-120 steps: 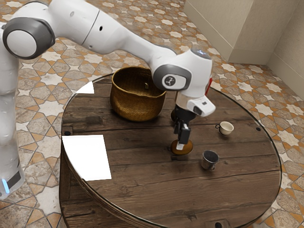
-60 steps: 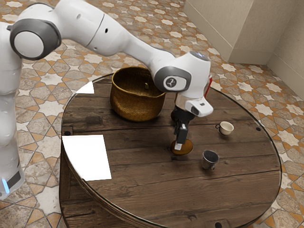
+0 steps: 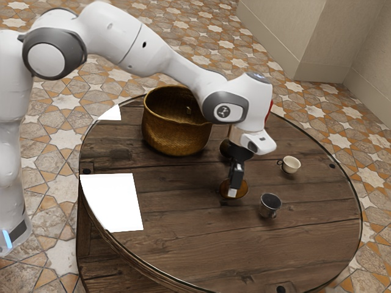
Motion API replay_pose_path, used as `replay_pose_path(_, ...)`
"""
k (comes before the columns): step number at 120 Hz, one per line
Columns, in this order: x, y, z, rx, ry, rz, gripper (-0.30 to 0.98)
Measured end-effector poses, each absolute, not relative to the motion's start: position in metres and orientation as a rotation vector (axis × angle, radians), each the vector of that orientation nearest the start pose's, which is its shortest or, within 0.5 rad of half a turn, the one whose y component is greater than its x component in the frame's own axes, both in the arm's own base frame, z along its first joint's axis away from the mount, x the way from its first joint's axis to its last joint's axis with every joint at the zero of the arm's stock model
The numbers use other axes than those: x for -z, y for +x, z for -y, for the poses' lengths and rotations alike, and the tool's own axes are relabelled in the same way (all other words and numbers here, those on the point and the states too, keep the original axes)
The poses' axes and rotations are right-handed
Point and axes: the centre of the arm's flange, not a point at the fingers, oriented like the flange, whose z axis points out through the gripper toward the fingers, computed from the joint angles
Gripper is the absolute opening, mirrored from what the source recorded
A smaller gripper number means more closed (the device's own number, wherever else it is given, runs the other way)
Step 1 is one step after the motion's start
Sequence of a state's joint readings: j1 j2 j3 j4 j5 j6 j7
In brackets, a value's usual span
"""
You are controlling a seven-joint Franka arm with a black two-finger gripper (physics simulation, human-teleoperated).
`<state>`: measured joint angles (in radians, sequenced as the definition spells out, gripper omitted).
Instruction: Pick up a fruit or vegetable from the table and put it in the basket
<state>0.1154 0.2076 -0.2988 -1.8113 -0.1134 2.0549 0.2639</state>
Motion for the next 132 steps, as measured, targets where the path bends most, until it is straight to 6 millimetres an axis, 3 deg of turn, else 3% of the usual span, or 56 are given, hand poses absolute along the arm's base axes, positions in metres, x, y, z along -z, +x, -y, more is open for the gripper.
replay_pose_path(77,-0.417,0.62,0.106,0.067,-3.242,-0.681,0.68)
replay_pose_path(100,-0.412,0.621,0.105,0.056,-3.244,-0.68,0.41)
replay_pose_path(117,-0.414,0.622,0.105,0.066,-3.239,-0.681,0.37)
replay_pose_path(132,-0.433,0.628,0.101,0.129,-3.223,-0.679,0.33)
